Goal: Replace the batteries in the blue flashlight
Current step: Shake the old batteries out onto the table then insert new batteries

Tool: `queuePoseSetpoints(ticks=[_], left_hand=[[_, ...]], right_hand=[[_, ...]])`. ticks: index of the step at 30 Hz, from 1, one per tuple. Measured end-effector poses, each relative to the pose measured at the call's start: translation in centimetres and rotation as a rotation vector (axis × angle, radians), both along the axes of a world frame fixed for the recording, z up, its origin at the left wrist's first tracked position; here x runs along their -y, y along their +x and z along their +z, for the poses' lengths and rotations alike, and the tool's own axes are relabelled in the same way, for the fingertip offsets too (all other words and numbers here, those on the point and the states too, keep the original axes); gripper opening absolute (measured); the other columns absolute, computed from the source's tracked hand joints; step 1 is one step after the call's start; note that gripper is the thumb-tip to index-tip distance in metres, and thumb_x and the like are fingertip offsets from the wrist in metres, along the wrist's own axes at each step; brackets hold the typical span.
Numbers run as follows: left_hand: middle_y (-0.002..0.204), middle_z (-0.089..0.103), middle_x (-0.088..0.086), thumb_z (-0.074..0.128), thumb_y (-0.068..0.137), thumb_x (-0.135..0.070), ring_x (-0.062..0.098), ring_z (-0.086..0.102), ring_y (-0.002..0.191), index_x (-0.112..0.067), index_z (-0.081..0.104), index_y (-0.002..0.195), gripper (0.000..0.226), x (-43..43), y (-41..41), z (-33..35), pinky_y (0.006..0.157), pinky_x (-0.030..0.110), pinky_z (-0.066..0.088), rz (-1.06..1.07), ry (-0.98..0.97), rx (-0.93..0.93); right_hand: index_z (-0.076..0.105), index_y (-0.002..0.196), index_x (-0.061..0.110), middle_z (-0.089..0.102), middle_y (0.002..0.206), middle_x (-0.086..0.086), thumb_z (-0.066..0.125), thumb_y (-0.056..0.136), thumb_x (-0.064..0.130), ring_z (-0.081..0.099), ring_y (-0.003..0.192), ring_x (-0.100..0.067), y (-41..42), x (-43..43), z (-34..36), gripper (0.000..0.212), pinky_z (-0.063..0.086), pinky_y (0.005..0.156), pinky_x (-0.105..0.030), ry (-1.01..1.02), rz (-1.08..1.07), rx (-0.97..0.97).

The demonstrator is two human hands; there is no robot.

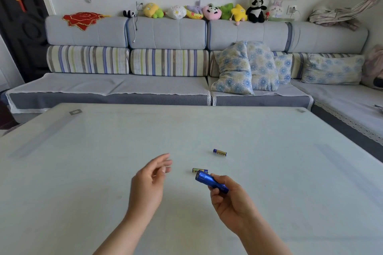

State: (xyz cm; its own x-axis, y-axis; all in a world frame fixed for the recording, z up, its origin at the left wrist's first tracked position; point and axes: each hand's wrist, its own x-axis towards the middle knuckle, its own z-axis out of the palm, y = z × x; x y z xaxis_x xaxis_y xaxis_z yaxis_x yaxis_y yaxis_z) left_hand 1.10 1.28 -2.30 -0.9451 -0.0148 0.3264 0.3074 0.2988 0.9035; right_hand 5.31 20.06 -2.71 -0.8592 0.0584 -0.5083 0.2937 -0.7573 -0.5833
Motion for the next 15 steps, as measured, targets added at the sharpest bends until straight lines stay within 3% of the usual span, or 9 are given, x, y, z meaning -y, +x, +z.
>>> queuePoseSetpoints(ticks=[2, 5, 10, 15], left_hand=[[0.092, 0.07, -0.013, 0.045, 0.086, 0.008, -0.004, 0.067, 0.081, -0.042, 0.059, 0.091, 0.052, 1.1, -0.7, -0.1, 0.077, 0.028, 0.052, 0.056, -0.007, 0.052], [0.096, 0.068, -0.005, 0.048, 0.081, 0.009, 0.014, 0.066, 0.086, -0.035, 0.056, 0.088, 0.045, 2.6, -1.4, -0.9, 0.076, 0.028, 0.044, 0.114, -0.082, 0.162], [0.1, 0.065, -0.004, 0.07, 0.069, -0.006, 0.017, 0.057, 0.088, -0.028, 0.053, 0.102, 0.044, 3.6, -1.2, -2.8, 0.075, 0.029, 0.04, 0.02, -0.328, 0.352], [0.092, 0.061, -0.008, 0.081, 0.064, -0.024, 0.019, 0.055, 0.093, -0.026, 0.057, 0.103, 0.046, 3.4, -0.8, -3.8, 0.075, 0.029, 0.039, 0.051, -0.43, 0.306]], right_hand=[[0.066, 0.08, -0.002, 0.061, 0.056, -0.013, 0.063, 0.074, 0.004, 0.048, 0.039, -0.012, 0.0, 0.0, -0.1, 0.009, 0.039, 0.033, -0.016, 0.0, -0.002, 0.002], [0.066, 0.08, -0.003, 0.061, 0.056, -0.013, 0.064, 0.074, 0.004, 0.048, 0.04, -0.012, 0.0, 0.0, -0.1, 0.009, 0.039, 0.033, -0.016, 0.004, -0.003, 0.005], [0.066, 0.078, -0.002, 0.06, 0.056, -0.013, 0.063, 0.074, 0.004, 0.048, 0.039, -0.011, 0.0, 0.1, -0.2, 0.008, 0.039, 0.033, -0.016, 0.0, -0.002, 0.007], [0.066, 0.079, -0.001, 0.061, 0.057, -0.013, 0.063, 0.074, 0.003, 0.048, 0.04, -0.011, 0.0, 0.2, -0.1, 0.008, 0.039, 0.033, -0.015, 0.002, 0.003, 0.001]])
